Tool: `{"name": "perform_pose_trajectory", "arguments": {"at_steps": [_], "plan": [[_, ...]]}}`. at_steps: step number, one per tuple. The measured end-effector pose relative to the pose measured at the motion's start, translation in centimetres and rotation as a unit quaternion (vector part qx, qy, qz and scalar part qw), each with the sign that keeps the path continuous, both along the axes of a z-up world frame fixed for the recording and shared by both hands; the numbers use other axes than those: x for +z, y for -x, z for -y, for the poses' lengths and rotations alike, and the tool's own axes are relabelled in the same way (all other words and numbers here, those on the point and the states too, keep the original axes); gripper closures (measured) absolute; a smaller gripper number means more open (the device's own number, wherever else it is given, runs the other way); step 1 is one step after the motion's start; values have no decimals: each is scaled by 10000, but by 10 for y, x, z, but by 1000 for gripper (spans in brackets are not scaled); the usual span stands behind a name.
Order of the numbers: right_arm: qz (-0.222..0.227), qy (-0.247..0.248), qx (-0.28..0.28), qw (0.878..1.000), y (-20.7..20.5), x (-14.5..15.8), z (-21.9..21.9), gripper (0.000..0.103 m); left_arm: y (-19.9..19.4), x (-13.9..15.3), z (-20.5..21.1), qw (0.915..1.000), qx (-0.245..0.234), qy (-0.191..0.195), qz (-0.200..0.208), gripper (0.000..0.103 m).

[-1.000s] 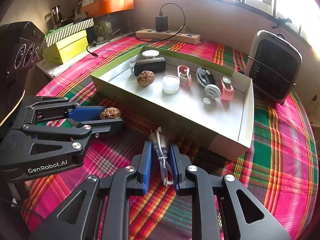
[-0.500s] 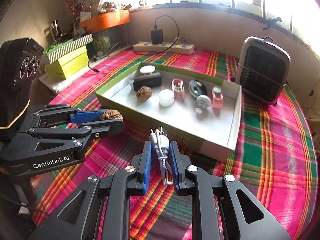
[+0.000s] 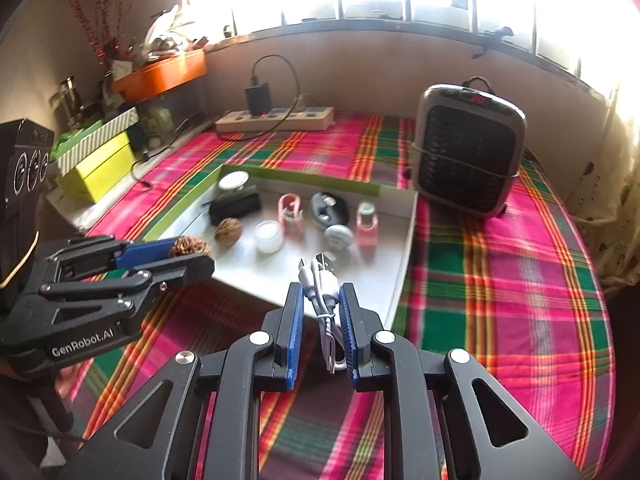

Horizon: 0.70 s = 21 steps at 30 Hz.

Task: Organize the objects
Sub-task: 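Carry the walnut and white cable over the white box with both grippers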

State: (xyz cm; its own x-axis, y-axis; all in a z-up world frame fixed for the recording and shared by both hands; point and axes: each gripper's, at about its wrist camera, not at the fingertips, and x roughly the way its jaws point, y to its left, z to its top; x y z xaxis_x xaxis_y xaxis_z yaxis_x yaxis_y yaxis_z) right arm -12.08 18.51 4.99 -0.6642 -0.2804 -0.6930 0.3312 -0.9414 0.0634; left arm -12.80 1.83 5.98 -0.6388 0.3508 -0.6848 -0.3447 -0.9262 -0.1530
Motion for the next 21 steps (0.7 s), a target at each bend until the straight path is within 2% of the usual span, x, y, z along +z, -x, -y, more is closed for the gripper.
{"name": "perform_pose_trajectory", "arguments": {"at_steps": [8, 11, 21], "plan": [[49, -140, -181, 9997, 23, -1, 0, 84, 21, -7, -14, 9999, -93, 79, 103, 76], [116, -299, -363, 9988, 34, -3, 2, 84, 27, -12, -17, 9999, -61, 77, 137, 76], [419, -457, -466, 9970, 58, -15, 7, 84, 43, -27, -24, 9993, -134, 165, 302, 76]]}}
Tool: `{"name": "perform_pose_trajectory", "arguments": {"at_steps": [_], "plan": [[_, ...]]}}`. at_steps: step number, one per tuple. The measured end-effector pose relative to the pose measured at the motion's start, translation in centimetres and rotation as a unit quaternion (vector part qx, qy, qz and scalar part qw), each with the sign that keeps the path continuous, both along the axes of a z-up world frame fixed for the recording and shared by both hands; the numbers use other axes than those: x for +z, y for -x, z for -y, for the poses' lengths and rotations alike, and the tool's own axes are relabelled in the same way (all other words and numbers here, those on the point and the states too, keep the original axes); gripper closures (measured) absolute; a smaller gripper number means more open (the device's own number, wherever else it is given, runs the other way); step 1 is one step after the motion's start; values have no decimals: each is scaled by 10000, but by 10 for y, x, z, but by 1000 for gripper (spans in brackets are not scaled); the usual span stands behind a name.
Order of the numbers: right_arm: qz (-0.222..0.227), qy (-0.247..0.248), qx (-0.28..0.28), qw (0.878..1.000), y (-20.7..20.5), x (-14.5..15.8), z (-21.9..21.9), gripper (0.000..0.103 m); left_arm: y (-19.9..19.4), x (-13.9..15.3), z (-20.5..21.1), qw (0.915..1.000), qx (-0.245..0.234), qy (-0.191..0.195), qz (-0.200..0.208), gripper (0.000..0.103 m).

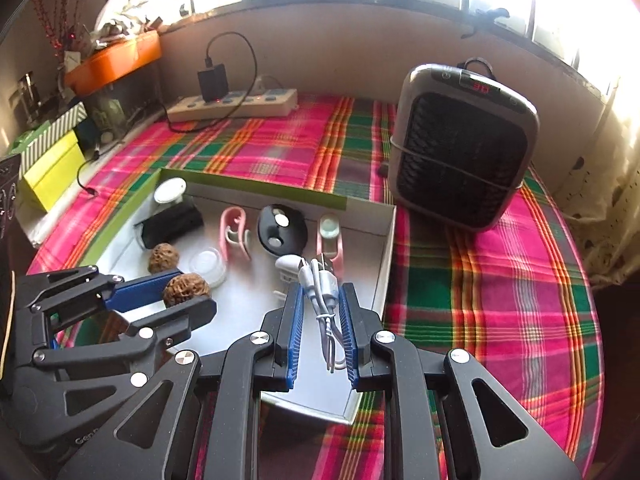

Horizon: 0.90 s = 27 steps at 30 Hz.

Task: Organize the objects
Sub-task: 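Carry the walnut and white cable over the white box with both grippers, then lower the walnut and cable into the box and open both grippers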

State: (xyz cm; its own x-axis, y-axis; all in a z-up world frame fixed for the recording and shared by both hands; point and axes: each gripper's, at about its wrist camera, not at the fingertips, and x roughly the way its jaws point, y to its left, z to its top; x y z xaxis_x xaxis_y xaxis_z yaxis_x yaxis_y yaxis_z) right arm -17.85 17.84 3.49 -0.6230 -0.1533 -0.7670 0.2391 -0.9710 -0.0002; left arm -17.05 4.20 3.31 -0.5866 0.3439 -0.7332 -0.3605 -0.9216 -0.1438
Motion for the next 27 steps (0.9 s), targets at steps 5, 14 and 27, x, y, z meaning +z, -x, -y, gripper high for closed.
{"name": "perform_pose_trajectory", "arguments": {"at_steps": [5, 14, 27], "plan": [[121, -90, -73, 9999, 4, -6, -1, 84, 5, -5, -3, 10000, -34, 59, 59, 76], [382, -32, -94, 9992, 12, -16, 2, 84, 10, -11, -3, 9999, -19, 74, 138, 76], [458, 6, -80, 9989, 11, -21, 7, 84, 12, -13, -1, 9998, -10, 60, 172, 76]]}}
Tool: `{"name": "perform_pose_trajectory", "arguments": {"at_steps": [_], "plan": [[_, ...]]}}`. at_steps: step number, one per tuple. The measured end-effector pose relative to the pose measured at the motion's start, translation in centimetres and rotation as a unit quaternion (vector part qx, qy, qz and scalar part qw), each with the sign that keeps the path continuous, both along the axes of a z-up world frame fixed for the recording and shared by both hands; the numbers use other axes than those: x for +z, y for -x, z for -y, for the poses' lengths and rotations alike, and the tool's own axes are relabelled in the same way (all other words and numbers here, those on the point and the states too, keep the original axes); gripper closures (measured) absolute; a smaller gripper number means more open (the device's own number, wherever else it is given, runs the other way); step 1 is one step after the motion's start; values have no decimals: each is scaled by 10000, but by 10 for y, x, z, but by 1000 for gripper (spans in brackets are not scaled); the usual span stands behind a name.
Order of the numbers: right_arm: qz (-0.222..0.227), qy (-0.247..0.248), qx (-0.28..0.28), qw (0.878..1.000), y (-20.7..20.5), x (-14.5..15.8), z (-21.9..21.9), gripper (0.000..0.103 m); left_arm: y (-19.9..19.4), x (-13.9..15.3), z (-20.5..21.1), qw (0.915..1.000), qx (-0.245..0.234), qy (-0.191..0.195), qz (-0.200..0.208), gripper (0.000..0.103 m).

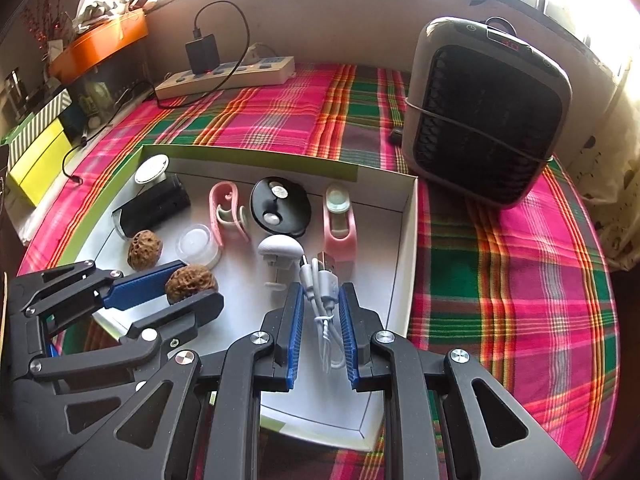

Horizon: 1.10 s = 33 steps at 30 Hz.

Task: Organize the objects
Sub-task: 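Lower the walnut and cable into the box and open both grippers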

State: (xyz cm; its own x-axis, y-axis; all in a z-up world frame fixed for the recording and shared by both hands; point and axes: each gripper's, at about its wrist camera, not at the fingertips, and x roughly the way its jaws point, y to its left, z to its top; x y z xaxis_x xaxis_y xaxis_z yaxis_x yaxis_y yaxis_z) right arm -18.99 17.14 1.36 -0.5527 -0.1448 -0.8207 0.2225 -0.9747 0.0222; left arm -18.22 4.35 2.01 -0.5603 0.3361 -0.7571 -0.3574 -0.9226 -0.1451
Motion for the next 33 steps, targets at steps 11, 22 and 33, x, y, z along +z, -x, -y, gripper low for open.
{"name": "perform_pose_trajectory", "arguments": {"at_steps": [11, 22, 33], "plan": [[37, 9, 32, 10000, 2, -3, 3, 84, 0, -1, -1, 10000, -7, 8, 9, 76], [49, 33, 22, 10000, 2, -4, 2, 84, 1, 0, 0, 10000, 1, 5, 21, 75], [2, 44, -50, 10000, 1, -3, 1, 82, -3, -1, 0, 10000, 77, 62, 6, 70]]}}
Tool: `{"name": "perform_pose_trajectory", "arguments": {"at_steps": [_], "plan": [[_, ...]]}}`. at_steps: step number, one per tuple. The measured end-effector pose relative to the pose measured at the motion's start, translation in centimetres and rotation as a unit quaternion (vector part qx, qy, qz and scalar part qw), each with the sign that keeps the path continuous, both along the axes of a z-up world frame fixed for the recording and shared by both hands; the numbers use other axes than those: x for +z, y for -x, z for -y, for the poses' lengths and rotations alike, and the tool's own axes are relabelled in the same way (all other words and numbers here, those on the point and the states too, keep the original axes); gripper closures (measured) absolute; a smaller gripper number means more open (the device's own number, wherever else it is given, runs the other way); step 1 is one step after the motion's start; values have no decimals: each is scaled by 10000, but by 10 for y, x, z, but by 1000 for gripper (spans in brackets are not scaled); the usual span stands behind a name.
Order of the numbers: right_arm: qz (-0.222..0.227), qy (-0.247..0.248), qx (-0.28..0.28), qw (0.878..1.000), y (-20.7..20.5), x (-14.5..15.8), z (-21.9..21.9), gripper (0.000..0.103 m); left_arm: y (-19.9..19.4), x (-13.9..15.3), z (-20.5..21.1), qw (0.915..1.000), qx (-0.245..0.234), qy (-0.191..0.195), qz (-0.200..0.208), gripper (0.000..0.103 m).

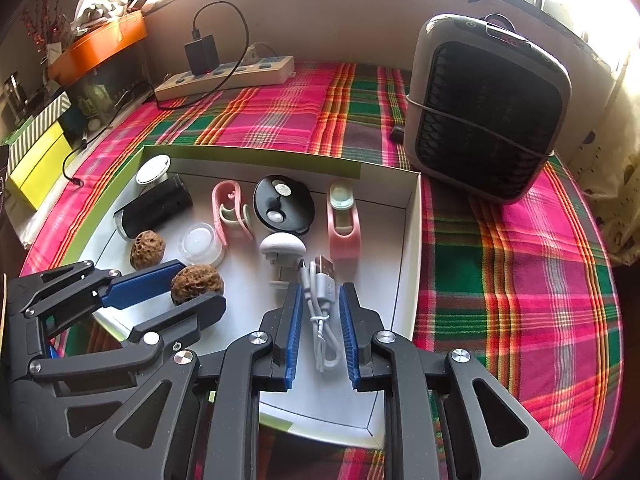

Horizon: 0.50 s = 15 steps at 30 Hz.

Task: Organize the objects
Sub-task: 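Lower the walnut and cable into the box and open both grippers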

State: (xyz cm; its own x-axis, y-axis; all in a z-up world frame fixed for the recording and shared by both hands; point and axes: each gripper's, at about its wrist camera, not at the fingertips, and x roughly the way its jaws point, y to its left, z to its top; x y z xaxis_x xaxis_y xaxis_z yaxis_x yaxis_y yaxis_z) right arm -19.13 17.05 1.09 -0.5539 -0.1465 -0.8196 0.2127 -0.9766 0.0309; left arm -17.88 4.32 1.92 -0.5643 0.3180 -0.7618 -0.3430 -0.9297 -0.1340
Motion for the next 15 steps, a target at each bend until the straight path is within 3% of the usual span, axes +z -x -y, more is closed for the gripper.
{"name": "perform_pose_trajectory", "arguments": {"at_steps": [10, 15], "plan": [[-143, 159, -131, 9997, -10, 6, -2, 66, -13, 13, 8, 9998, 166, 27, -142, 68], [-294, 216, -185, 9992, -20, 12, -2, 65, -25, 21, 15, 9990, 380, 82, -241, 68]]}}
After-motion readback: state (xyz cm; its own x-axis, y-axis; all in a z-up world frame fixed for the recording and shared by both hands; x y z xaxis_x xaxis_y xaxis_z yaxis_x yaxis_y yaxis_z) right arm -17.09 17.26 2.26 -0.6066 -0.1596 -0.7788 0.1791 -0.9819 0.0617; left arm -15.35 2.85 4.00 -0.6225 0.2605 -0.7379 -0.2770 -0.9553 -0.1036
